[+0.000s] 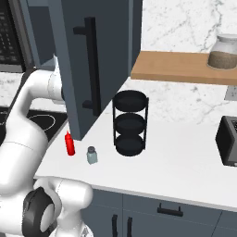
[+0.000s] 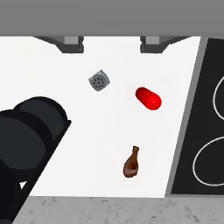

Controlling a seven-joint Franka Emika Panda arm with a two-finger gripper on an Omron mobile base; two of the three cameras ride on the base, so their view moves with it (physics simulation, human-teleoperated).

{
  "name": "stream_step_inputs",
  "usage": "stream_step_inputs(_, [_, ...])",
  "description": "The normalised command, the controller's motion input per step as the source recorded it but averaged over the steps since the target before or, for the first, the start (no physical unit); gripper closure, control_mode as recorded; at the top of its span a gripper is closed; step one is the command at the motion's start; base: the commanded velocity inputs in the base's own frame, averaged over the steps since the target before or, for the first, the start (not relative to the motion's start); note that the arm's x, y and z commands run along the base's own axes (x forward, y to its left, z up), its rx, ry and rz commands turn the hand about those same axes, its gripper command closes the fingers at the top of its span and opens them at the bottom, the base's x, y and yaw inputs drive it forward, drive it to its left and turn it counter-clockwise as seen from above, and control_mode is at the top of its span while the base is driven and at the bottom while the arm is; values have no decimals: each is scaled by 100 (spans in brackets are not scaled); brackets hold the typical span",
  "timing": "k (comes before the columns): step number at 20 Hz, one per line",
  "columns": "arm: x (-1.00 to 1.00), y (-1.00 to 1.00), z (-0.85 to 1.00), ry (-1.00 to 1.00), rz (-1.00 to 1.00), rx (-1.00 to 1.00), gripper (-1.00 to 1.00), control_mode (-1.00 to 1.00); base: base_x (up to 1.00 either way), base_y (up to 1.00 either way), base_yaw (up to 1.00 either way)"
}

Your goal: Put the shaker and condiment bottle from the counter next to their counterparts in the cabinet.

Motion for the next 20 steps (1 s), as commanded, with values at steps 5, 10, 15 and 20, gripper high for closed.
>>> stream_step_inputs(5, [-6,1,-4,-1,0,-5,-100,-100,0,0,0])
stream_step_inputs(10, [-35,14,-22,-12,0,-5,-100,-100,0,0,0])
stream_step_inputs(15, [-48,41,-8,-28,-10,-8,-100,-100,0,0,0])
stream_step_inputs(20, [-13,56,-45,-30,-28,-10,-100,-100,0,0,0])
